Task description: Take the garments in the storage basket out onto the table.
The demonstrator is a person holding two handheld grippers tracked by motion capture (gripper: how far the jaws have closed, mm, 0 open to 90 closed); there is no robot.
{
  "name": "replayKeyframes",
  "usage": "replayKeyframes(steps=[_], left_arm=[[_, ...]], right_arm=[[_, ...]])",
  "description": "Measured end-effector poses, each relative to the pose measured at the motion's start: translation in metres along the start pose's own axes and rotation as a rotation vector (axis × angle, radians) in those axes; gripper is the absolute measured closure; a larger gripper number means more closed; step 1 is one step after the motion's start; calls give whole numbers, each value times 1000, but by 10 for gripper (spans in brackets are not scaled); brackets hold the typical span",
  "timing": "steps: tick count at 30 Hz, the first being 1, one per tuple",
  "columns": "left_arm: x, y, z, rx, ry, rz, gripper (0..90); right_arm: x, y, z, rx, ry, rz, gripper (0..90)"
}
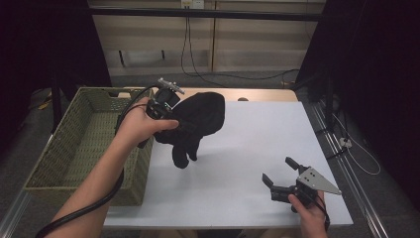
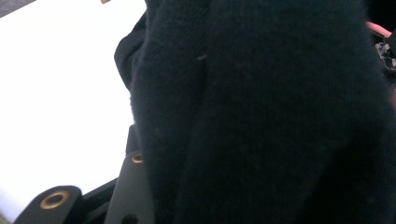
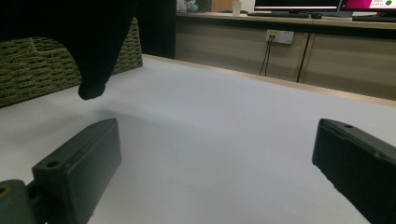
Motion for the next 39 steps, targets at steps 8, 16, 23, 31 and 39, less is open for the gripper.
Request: replayKeyframes(steps=[8, 16, 23, 31, 39], left_arm=[[-7, -16, -4, -7, -23, -25, 575], [-14, -38, -9, -13, -54, -69, 570], [-13, -60, -16, -25, -131, -9, 240], [-1, -65, -29, -55, -69, 60, 107], [6, -66, -53, -83, -26, 100, 99]], right_arm=[[1, -1, 0, 0, 1, 2, 3], [1, -1, 0, 4, 1, 3, 3], [1, -1, -1, 8, 5, 4, 3], [3, -4, -1, 25, 25, 16, 3], [5, -10, -3, 64, 33, 27, 5]])
Point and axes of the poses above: each handheld gripper's, and its own axes: y roughly backward along the jaws, z roughly out of its top, x roughly to its left, the point moved 2 cm from there along -y, roughly forward along the jaws, and after that the axes turned 5 degrees about -x, right-handed, at the moved point
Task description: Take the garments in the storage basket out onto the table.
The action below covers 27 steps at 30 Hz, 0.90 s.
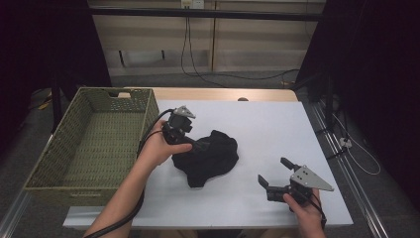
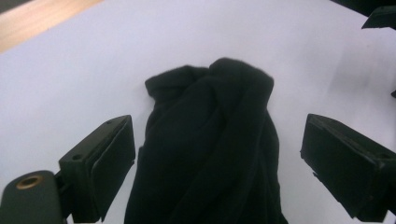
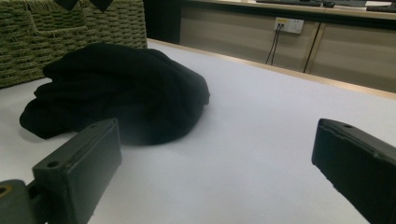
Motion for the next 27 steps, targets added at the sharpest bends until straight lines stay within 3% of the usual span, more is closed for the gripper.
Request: replayKeyframes(steps=[6, 10, 14, 16, 27], left_arm=[[0, 1, -18, -12, 9, 51, 79], [0, 3, -27, -31, 28, 54, 70], [4, 2, -33, -15, 41, 69, 67], [6, 2, -34, -18, 53, 101, 51], [8, 3, -40, -16, 33, 125, 47]], right_arm=[[1, -6, 0, 24, 2, 1, 9], [2, -13, 0, 53, -4, 16, 9], [4, -21, 0, 88, -9, 25, 14], [5, -25, 1, 94, -5, 32, 14], [9, -50, 4, 144, -26, 68, 29]])
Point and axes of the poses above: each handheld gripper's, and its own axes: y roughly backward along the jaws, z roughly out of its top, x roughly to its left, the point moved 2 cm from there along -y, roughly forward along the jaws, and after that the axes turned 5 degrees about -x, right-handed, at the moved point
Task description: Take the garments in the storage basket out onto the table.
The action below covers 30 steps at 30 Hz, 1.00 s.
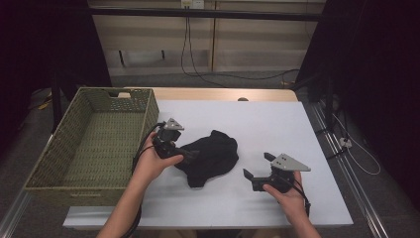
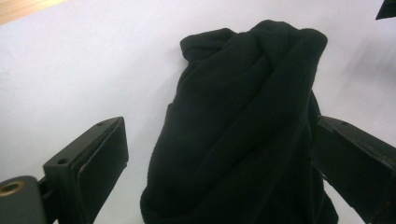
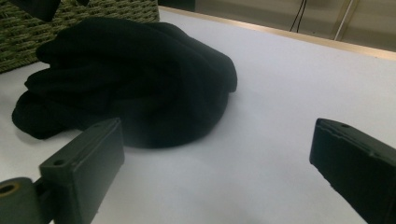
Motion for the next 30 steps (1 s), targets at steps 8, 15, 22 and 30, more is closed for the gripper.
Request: replayKeyframes(steps=[8, 15, 22, 30], left_arm=[[-1, 2, -1, -1, 21, 29, 41], [3, 9, -3, -18, 40, 45, 41], [5, 11, -7, -15, 53, 52, 41], [5, 16, -10, -23, 63, 53, 41]], right_arm=[[11, -29, 12, 54, 24, 53, 94], [24, -57, 26, 62, 53, 85, 219], [39, -80, 37, 71, 101, 112, 322], [39, -85, 36, 106, 130, 135, 815]])
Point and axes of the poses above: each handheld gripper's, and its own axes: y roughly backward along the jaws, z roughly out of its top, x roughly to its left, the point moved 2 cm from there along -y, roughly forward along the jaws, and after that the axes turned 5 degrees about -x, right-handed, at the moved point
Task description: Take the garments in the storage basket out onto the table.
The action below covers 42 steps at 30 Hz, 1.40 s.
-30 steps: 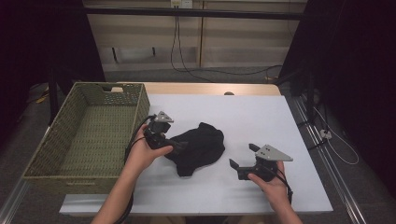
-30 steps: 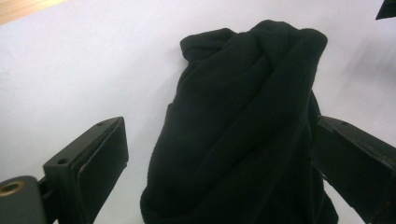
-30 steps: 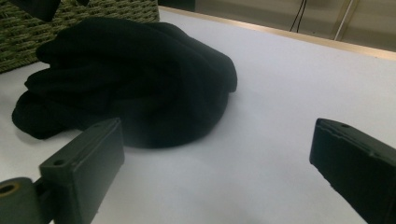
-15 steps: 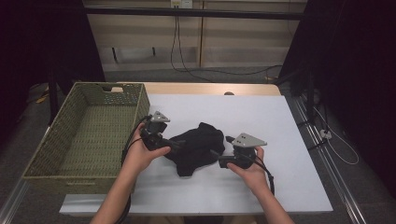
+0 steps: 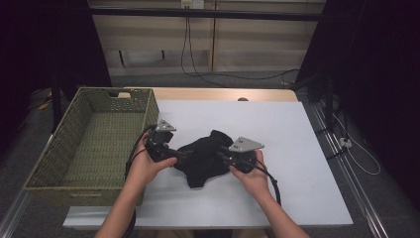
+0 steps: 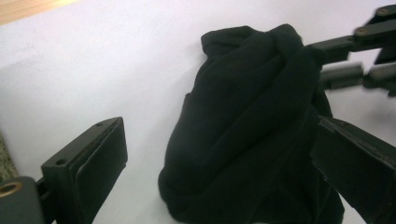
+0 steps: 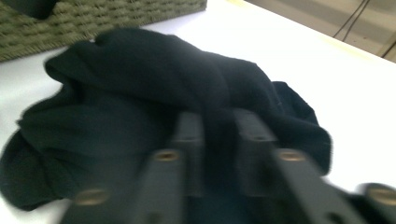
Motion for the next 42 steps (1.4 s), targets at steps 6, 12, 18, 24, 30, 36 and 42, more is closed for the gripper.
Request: replayKeyframes(steps=[6, 12, 18, 24, 30, 36, 42], left_arm=[[1, -1, 0, -6, 2, 1, 43], [0, -5, 0, 1, -3, 3, 43], [-6, -11, 4, 1, -24, -10, 43], [-8, -17, 7, 5, -36, -17, 47], [-9, -24, 10, 5, -37, -25, 51], [-13, -33, 13, 7, -44, -36, 55], [-15, -36, 16, 9, -57, -37, 60]], right_arm=[[-9, 15, -2, -16, -50, 13, 842], [-23, 36, -13, -20, -118, -18, 840], [-38, 58, -30, 6, -178, -50, 839], [-52, 75, -40, 18, -218, -102, 841], [-64, 85, -57, 63, -272, -142, 839], [-63, 92, -64, 104, -271, -136, 830], [-56, 94, -63, 76, -246, -126, 573]])
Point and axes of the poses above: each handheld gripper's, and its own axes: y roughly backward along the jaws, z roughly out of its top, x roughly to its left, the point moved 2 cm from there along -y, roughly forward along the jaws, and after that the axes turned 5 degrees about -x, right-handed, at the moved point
